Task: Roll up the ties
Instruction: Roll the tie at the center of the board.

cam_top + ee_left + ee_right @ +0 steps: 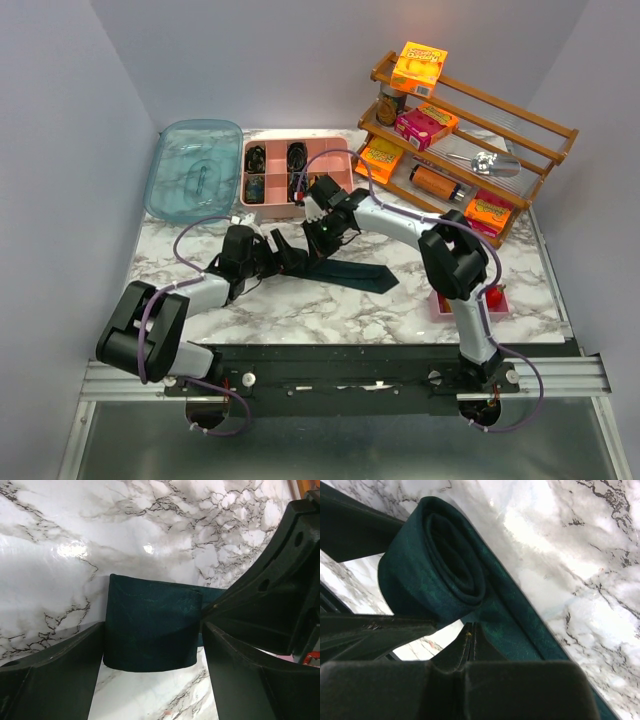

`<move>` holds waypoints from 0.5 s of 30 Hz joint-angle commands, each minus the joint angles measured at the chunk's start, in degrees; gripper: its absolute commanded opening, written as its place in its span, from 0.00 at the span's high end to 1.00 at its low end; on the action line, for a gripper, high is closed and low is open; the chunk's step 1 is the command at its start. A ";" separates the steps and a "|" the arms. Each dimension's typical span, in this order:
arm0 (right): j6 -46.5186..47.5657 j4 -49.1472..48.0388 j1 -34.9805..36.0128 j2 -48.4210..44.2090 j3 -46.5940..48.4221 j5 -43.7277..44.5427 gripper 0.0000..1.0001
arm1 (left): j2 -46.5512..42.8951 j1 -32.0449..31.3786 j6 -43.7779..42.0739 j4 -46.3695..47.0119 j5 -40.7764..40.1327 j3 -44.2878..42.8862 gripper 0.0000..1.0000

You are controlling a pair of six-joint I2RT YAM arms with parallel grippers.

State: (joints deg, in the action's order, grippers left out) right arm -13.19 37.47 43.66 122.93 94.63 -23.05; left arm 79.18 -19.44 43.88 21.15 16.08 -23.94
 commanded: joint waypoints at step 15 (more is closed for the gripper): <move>-0.17 2.68 -0.15 1.16 9.69 -1.83 0.99 | -6.58 5.82 -0.81 -5.15 1.15 -0.05 0.07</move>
State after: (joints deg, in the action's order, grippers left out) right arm -13.47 37.91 43.64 121.40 101.01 -25.45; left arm 72.86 -15.00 43.24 15.68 15.27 -23.94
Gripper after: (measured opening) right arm 0.014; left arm 0.934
